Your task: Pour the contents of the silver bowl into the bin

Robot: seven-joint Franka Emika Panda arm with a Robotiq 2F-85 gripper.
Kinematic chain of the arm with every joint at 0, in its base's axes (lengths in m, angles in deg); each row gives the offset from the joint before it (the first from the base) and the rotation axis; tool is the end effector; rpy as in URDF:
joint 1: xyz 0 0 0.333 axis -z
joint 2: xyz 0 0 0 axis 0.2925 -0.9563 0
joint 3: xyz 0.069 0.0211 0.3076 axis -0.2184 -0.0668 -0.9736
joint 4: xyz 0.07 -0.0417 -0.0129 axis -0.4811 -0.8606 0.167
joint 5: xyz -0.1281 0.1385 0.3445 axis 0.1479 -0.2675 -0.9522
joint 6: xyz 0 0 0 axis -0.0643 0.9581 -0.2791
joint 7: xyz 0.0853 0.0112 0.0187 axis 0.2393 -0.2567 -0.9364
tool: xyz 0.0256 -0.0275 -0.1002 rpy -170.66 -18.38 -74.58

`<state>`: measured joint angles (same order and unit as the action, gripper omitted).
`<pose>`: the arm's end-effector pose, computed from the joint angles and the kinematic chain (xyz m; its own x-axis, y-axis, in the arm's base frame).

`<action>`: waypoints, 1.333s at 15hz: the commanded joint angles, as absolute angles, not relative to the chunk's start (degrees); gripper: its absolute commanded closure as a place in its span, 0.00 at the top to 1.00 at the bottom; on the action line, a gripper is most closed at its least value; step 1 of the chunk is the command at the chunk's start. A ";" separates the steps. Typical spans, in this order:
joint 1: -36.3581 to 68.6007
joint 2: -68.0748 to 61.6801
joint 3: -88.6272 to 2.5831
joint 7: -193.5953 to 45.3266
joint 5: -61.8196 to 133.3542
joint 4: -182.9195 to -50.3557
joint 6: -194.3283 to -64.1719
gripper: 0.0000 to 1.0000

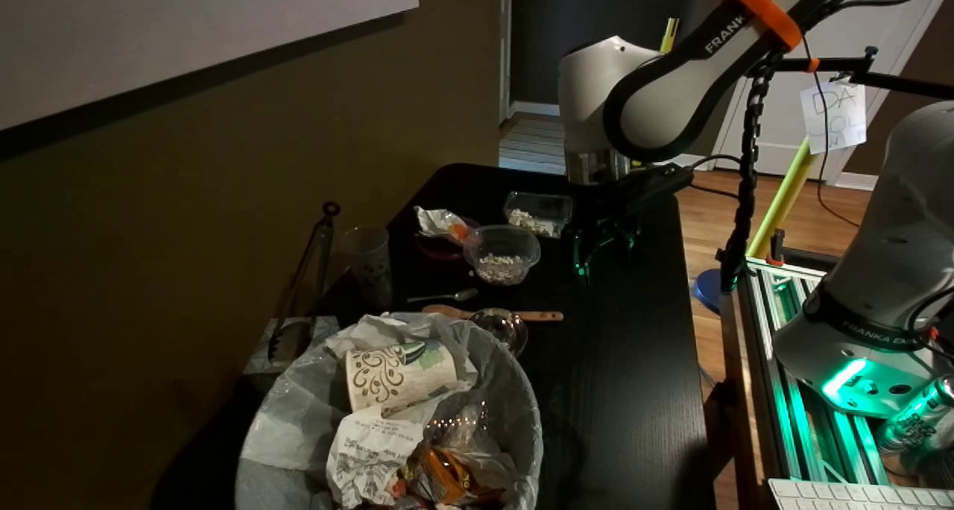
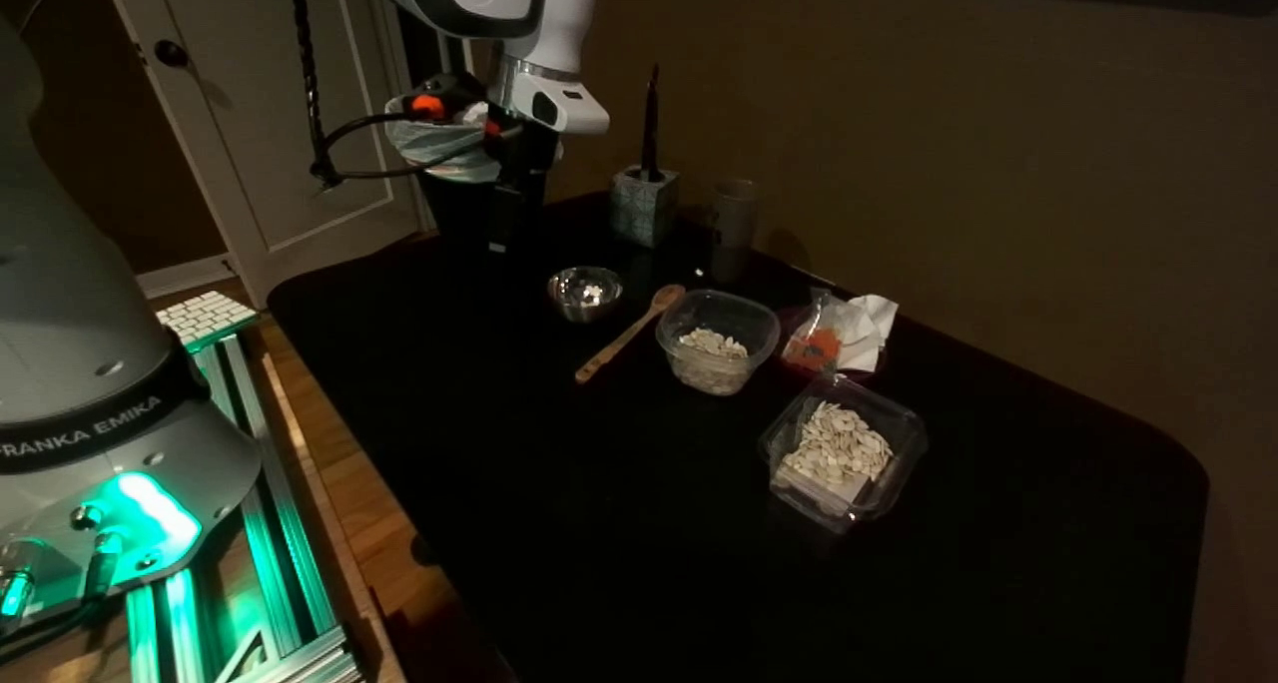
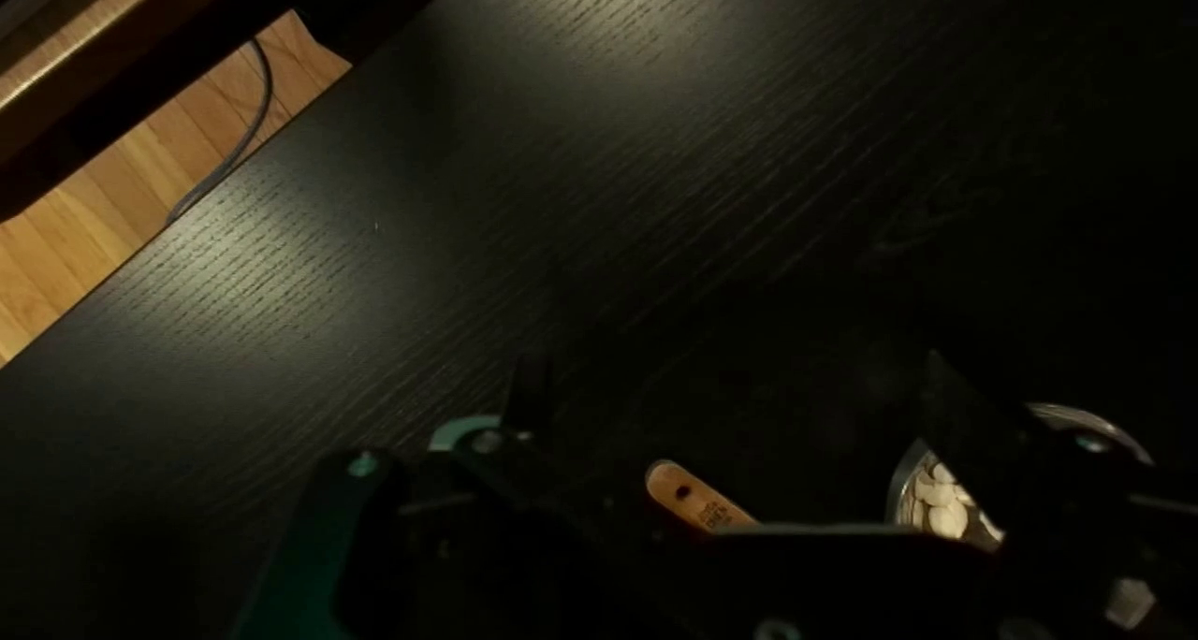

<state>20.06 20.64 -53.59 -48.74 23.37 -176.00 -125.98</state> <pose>0.3923 0.0267 0.2682 0.8048 -0.5427 -0.2403 -0.5491 -0.8345 0.0455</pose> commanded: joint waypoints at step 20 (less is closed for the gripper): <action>17.56 6.06 -50.31 -55.05 -2.59 -169.08 -139.64 1.00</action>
<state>19.18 13.03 -50.98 -51.42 8.30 -173.14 -133.99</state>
